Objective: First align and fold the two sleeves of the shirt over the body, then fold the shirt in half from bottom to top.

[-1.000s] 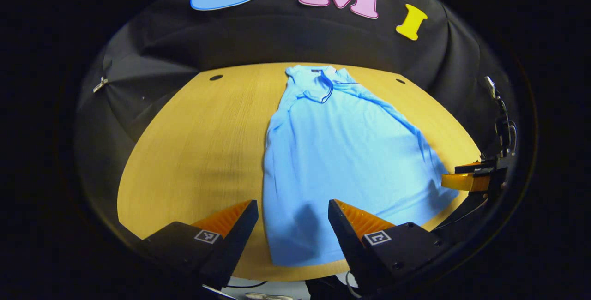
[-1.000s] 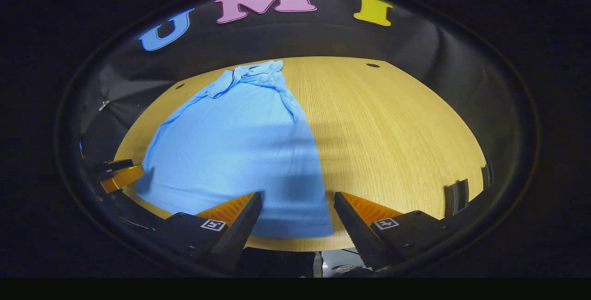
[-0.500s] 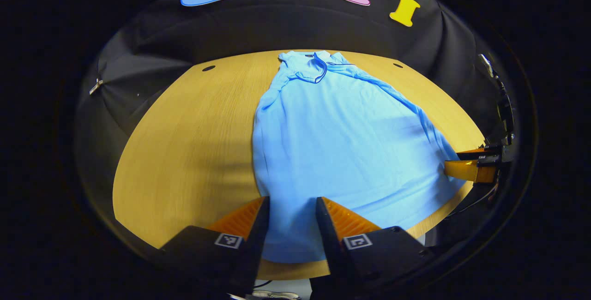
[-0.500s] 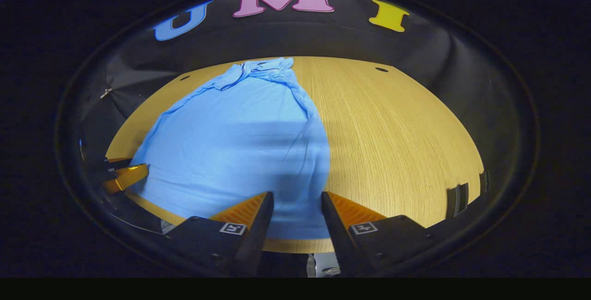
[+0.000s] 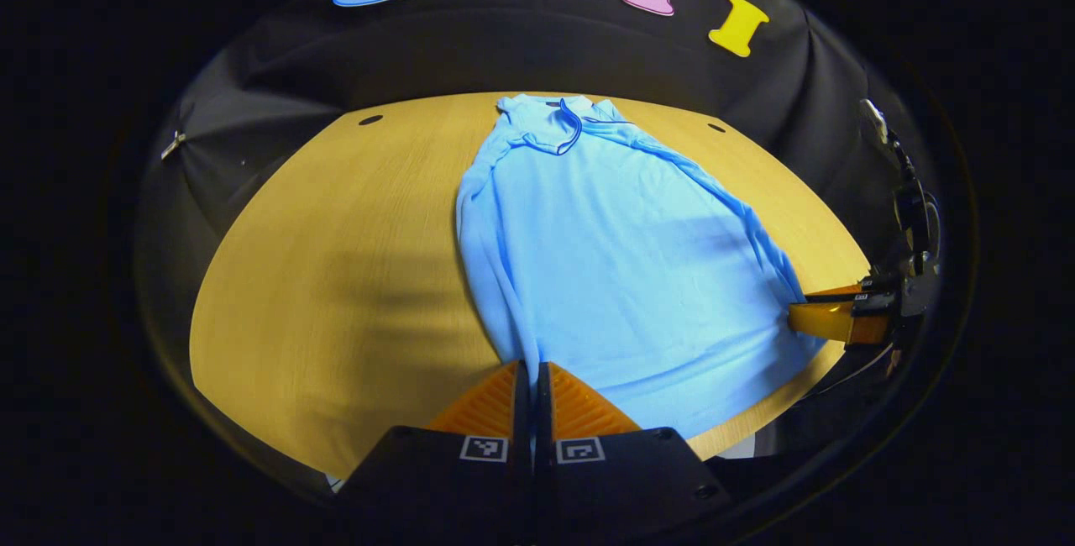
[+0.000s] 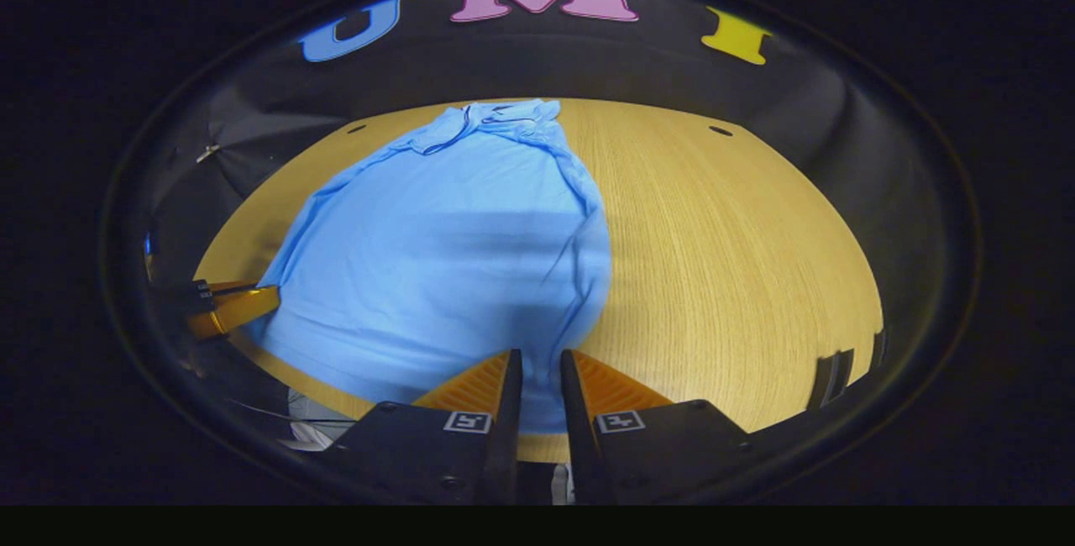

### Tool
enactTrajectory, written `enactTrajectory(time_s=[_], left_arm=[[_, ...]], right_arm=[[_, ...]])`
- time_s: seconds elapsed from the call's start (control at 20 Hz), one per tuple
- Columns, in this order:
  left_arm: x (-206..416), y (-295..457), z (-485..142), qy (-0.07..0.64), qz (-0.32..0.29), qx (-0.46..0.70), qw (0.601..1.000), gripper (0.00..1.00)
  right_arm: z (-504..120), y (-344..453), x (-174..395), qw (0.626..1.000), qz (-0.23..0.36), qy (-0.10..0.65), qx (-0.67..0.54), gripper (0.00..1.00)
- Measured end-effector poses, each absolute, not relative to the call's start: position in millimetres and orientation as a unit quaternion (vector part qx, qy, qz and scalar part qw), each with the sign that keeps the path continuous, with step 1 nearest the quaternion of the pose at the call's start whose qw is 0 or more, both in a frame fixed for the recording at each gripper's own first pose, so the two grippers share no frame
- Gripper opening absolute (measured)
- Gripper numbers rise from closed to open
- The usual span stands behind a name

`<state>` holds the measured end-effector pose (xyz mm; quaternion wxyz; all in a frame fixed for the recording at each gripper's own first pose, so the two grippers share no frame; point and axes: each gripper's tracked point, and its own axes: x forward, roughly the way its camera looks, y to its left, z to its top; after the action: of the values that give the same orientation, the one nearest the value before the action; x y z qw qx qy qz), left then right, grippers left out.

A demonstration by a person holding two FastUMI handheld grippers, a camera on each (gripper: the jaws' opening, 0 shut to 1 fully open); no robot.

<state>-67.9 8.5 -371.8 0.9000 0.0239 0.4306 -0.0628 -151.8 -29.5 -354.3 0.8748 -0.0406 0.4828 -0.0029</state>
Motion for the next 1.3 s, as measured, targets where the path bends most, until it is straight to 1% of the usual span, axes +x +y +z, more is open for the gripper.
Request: enactTrajectory(time_s=[0.05, 0.1, 0.2, 0.3, 0.35, 0.45, 0.5, 0.55, 0.6, 0.9, 0.95, 1.0, 1.05, 1.2, 1.25, 1.3], left_arm=[[-68.9, 5.4, -372.1, 0.432, -0.070, 0.024, 0.899, 0.07], [-69.5, 3.1, -372.0, 0.434, -0.074, 0.027, 0.898, 0.07], [-69.5, 1.3, -372.1, 0.435, -0.078, 0.027, 0.897, 0.06], [-68.6, -1.6, -371.2, 0.435, -0.079, 0.012, 0.897, 0.07], [-68.4, -2.2, -371.2, 0.435, -0.079, 0.008, 0.897, 0.07], [-69.0, -2.7, -365.6, 0.437, -0.082, 0.003, 0.896, 0.06], [-66.7, -2.9, -358.6, 0.432, -0.084, -0.002, 0.898, 0.06], [-64.7, -3.2, -350.6, 0.425, -0.084, -0.009, 0.901, 0.06], [-61.9, -3.6, -341.3, 0.420, -0.085, -0.015, 0.903, 0.06], [-36.6, 2.2, -298.3, 0.397, -0.087, -0.032, 0.913, 0.06], [-29.6, 3.2, -291.4, 0.393, -0.088, -0.030, 0.915, 0.06], [-21.8, 2.9, -282.7, 0.388, -0.089, -0.030, 0.917, 0.06], [-13.6, 2.7, -276.2, 0.384, -0.090, -0.031, 0.919, 0.06], [13.2, 0.9, -254.0, 0.371, -0.089, -0.043, 0.923, 0.06], [20.1, -0.4, -249.2, 0.369, -0.088, -0.049, 0.924, 0.06], [30.4, -1.4, -242.7, 0.365, -0.087, -0.055, 0.925, 0.06]], right_arm=[[-374.2, -31.8, -143.0, 0.878, -0.007, 0.478, -0.040, 0.16], [-354.0, -28.4, -149.5, 0.878, -0.008, 0.476, -0.049, 0.07], [-352.2, -27.4, -151.6, 0.878, -0.001, 0.474, -0.067, 0.07], [-357.4, -24.8, -148.7, 0.876, 0.004, 0.479, -0.050, 0.05], [-355.3, -25.5, -147.7, 0.877, 0.002, 0.479, -0.035, 0.10], [-354.7, -30.0, -142.5, 0.879, -0.007, 0.477, -0.016, 0.00], [-351.8, -31.3, -140.3, 0.880, -0.011, 0.475, -0.011, 0.05], [-345.0, -31.9, -135.1, 0.885, -0.011, 0.466, -0.009, 0.00], [-336.5, -31.3, -130.5, 0.889, -0.010, 0.457, -0.009, 0.05], [-288.1, -15.8, -86.8, 0.910, 0.009, 0.414, 0.009, 0.05], [-281.0, -14.7, -77.4, 0.913, 0.011, 0.408, 0.010, 0.00], [-276.0, -12.8, -67.2, 0.915, 0.014, 0.403, 0.016, 0.00], [-269.3, -12.1, -58.4, 0.917, 0.014, 0.398, 0.022, 0.05], [-255.1, -12.7, -32.0, 0.922, 0.016, 0.385, 0.034, 0.05], [-250.4, -13.3, -19.3, 0.924, 0.017, 0.379, 0.036, 0.00], [-244.4, -12.6, -9.2, 0.927, 0.020, 0.374, 0.038, 0.05]])
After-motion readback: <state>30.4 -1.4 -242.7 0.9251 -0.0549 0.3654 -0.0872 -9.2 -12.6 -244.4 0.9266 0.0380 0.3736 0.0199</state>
